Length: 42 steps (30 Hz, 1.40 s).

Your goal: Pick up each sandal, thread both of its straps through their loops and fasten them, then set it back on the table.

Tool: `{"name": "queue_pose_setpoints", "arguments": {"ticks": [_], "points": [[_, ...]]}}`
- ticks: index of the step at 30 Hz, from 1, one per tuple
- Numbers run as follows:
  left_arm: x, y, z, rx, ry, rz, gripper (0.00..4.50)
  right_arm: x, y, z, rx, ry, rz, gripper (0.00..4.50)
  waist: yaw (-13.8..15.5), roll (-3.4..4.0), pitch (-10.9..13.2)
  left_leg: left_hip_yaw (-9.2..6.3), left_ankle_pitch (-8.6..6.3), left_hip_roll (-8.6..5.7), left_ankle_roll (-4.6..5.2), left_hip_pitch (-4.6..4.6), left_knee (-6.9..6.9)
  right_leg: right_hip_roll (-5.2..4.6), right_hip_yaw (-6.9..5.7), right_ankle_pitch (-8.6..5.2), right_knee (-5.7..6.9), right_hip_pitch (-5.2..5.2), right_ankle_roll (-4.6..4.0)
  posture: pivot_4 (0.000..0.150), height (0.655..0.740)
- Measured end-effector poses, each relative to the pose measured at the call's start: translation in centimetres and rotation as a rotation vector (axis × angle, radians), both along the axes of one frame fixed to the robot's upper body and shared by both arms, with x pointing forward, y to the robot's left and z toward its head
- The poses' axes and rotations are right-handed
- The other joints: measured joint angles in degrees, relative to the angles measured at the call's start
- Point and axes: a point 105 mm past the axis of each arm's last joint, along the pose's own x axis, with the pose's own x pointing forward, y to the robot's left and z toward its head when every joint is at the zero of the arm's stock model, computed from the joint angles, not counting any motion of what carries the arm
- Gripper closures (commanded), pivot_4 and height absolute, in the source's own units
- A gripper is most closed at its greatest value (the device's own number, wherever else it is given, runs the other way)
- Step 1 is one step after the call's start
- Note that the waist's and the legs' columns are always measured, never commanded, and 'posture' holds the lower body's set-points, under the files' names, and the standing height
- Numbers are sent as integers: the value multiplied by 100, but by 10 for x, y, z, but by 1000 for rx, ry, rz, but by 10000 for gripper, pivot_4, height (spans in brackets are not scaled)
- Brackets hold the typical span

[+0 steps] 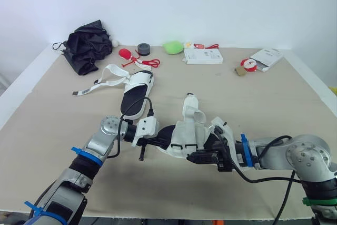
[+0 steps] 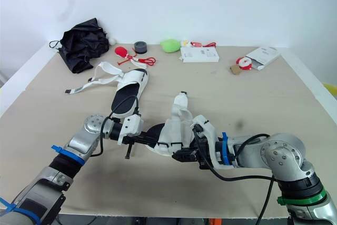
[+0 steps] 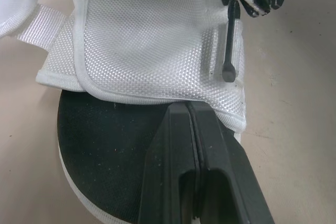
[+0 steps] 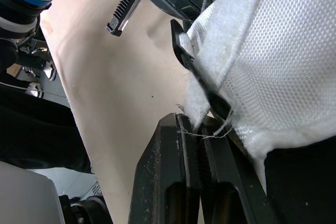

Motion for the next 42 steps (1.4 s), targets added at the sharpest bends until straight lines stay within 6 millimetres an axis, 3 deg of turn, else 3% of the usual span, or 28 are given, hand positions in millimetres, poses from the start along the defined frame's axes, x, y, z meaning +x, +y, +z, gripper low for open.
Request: {"name": "queue_pose_setpoints", "arguments": {"ticks": [2, 4, 9, 16, 19, 22, 23, 24, 26, 29, 31, 33, 34, 37, 42], "points": [[0, 0, 0, 0, 0, 2, 45000, -1, 0, 0, 1, 2, 5, 43604, 0, 0, 0, 0, 0, 0, 0, 0, 0, -2, -1, 1, 0, 0, 1, 1500, 7400], [0, -1, 0, -3, -2, -1, 45000, -14, 3, 4, 16, -11, 70, 43604, 5, 4, -1, 0, 0, 0, -1, -2, -9, -16, -17, -2, -2, -1, 7, 1500, 7400], [-3, -3, 1, -8, -5, -17, 45000, -60, 13, 17, 95, -8, 275, 43604, 18, 9, -2, 2, -5, 0, -7, -10, -27, -22, -39, -15, -30, 7, 9, 1500, 7400], [-3, -3, 1, -11, -4, -12, 45000, -67, 21, 39, 279, -25, 310, 43604, 18, -4, 5, 0, -4, -1, -5, -10, -25, -25, -44, -10, -35, 11, 18, 1500, 7400], [-3, -3, 1, -11, -5, -13, 45000, -59, 25, 56, 375, -64, 289, 43604, 19, -3, 6, 1, -4, -1, -5, -10, -25, -26, -43, -11, -35, 11, 17, 1500, 7400], [-3, -4, 1, -11, -5, -15, 45000, -34, 26, 77, 434, -176, 193, 43604, 20, -5, 7, 3, -4, -1, -5, -11, -25, -27, -45, -10, -36, 12, 15, 1500, 7400], [-3, -4, 1, -11, -4, -14, 45000, -21, 24, 80, 438, -201, 130, 43604, 20, -8, 8, 4, -4, -1, -4, -11, -25, -28, -46, -9, -36, 12, 13, 1500, 7400], [-3, -4, 1, -14, -2, -15, 45000, 11, 15, 80, 426, -223, -33, 43604, 25, -9, 7, 7, -1, -2, -2, -12, -25, -31, -48, -4, -36, 12, 7, 1500, 7400], [-4, -5, 1, -16, -2, -16, 45000, 24, 9, 74, 405, -218, -107, 43604, 31, -9, 7, 10, -1, -2, -2, -14, -25, -36, -54, 16, -36, 12, -30, 1500, 7400], [-4, -5, 1, -15, -2, -20, 45000, 42, 3, 59, 373, -182, -221, 31500, 27, -6, 5, 13, -1, -3, -2, -16, -25, -37, -55, 16, -35, 12, -37, 1500, 7400], [-4, -6, 1, -16, -2, -19, 45000, 56, -2, 46, 329, -159, -296, 26580, 27, -5, 5, 13, 0, -4, -1, -16, -25, -37, -58, 17, -35, 13, -37, 1500, 7400], [-4, -6, 1, -16, -2, -19, 45000, 63, -6, 40, 307, -150, -342, 18826, 27, -6, 5, 12, 0, -4, -1, -17, -25, -36, -59, 17, -35, 13, -36, 1500, 7400], [-4, -6, 1, -16, -2, -19, 45000, 66, -8, 37, 304, -141, -362, 17671, 27, -6, 5, 12, 0, -4, -1, -16, -25, -36, -61, 17, -35, 14, -36, 1500, 7400], [-4, -6, 1, -17, -2, -19, 45000, 72, -12, 27, 289, -106, -406, 1593, 27, -4, 4, 10, 0, -4, 0, -16, -25, -34, -66, 17, -35, 16, -35, 1500, 7400], [-4, -6, 1, -18, 0, -15, 45000, 77, -20, 31, 266, -116, -423, 1593, 27, -2, 5, 10, 3, -7, 6, -16, -23, -33, -67, 18, -35, 19, -19, 1500, 7400]]}}
